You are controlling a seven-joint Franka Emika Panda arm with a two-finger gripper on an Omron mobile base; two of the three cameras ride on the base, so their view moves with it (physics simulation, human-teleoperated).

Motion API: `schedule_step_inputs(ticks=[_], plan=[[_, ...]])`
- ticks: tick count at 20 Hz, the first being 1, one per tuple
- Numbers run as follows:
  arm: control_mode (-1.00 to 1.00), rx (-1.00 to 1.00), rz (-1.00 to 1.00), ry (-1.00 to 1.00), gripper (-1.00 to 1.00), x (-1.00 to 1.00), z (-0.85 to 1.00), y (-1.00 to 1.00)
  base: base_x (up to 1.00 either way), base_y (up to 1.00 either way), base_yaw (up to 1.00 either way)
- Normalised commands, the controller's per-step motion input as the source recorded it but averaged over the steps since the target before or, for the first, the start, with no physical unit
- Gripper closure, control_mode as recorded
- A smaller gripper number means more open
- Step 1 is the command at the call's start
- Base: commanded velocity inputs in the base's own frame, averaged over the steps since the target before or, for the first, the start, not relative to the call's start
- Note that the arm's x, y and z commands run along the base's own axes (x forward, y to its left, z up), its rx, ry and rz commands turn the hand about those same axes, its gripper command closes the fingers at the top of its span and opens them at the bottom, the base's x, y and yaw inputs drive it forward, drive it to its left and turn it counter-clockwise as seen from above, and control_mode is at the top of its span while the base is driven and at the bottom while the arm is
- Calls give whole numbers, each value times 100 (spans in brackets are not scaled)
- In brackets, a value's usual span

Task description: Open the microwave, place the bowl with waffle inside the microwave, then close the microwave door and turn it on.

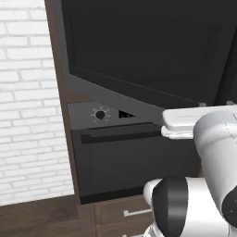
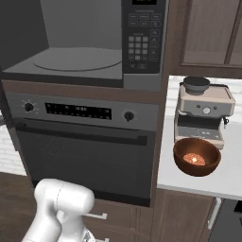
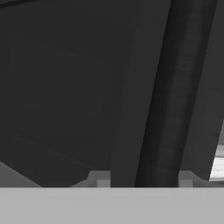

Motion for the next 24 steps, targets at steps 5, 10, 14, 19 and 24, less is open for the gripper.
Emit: schedule_step_inputs(ticks=[5, 10, 14, 19, 24], plan=[[-100, -10, -4, 0, -100, 10, -42, 100, 0, 0, 0], [-100, 0, -12, 0, -100, 8, -7, 59, 0, 0, 0], [-100, 0, -17, -1, -100, 13, 0, 50, 0, 0, 0], [-100, 0, -25, -3, -100, 21, 0, 15, 0, 0, 0], [-100, 4, -15, -14, -100, 12, 0, 0, 0, 0, 0]])
